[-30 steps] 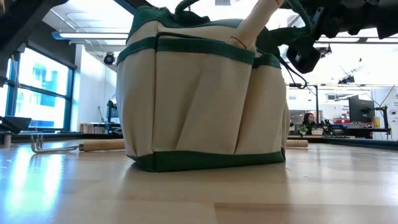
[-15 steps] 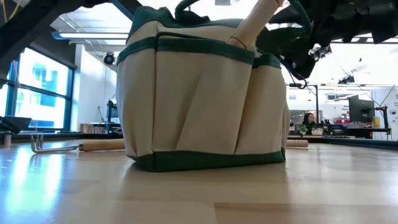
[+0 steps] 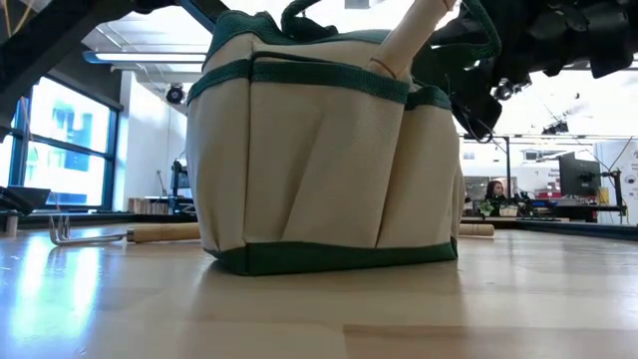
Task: Pick & Place Garden tools in Gardening bag
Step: Put the green shear scissors into the green gardening bag
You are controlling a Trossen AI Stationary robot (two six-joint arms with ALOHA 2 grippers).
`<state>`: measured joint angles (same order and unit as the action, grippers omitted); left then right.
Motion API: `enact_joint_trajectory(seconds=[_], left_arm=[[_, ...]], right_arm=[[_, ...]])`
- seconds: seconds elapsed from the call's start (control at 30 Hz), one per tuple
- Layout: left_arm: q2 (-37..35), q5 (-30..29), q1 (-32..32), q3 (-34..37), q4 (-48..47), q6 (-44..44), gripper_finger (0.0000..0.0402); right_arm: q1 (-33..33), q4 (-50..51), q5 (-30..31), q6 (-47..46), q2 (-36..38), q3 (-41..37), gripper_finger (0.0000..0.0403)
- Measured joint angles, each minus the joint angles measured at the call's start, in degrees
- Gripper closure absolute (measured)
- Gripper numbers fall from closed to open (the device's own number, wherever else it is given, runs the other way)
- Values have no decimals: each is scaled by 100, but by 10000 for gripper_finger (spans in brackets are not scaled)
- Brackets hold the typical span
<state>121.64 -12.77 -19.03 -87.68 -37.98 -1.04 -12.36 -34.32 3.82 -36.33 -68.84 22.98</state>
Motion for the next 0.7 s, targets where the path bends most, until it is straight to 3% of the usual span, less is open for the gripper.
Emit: enact_joint_trajectory(seconds=[0.3,0.57,0.7], left_arm=[[-315,-878,132,59,-837,161,357],[-1528,-918,551,35,-1472,746,357],[-2344,-1333,1036,27,-2082,1647,357]], right_arm=[[-32,-142,-596,6,4,0,192],[-520,-288,-691,487,4,0,192],[-840,-467,-832,397,32,-2,192]])
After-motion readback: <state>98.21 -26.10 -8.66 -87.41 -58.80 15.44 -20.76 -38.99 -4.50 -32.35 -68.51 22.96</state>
